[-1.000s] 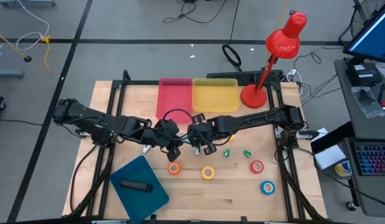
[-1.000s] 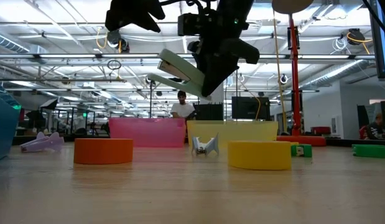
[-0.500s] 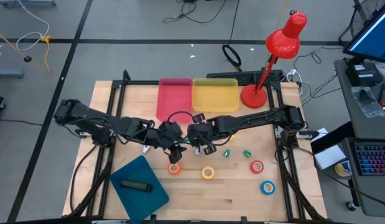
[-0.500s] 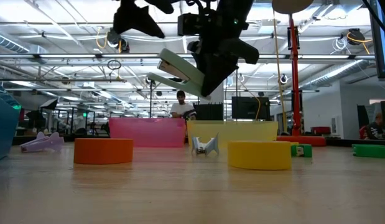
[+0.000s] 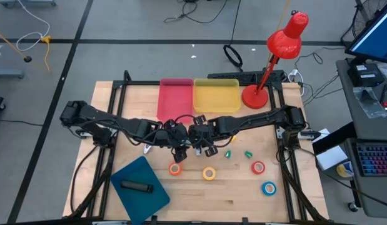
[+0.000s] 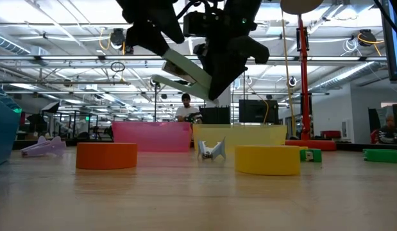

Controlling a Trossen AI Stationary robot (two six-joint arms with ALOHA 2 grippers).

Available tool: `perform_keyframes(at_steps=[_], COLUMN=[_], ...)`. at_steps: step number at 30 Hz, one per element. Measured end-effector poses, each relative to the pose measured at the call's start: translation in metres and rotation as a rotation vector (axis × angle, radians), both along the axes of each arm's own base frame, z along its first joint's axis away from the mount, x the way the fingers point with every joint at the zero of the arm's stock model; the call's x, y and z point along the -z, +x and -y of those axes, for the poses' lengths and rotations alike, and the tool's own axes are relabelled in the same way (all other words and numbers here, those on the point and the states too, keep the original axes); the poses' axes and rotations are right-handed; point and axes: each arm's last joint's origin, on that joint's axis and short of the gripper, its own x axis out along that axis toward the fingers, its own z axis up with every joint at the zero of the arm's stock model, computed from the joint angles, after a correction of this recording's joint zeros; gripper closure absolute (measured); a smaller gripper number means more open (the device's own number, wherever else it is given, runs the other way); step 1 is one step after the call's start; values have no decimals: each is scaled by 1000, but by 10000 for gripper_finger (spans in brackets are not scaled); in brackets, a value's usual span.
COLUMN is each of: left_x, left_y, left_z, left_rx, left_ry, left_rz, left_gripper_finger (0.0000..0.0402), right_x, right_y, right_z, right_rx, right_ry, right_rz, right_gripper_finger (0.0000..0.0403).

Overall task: Pick and place Stapler, Stapler remover, tape
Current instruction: Put the large light green stapler into the blue bin

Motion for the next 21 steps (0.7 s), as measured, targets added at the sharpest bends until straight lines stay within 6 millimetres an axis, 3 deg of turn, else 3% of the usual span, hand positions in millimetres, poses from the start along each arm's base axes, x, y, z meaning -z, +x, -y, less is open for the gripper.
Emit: perform_keyframes(at_steps=[21], left_x=[0], left_y=[0], left_z=[-8], left_rx=[1], left_ry=[62], left_rz=[-18], left_gripper_finger=[133], right_x=[3], right_y=[1], right_z=[1], right_rx=[-10], right_ry=[20], right_rz=[11], right_gripper_finger=[283])
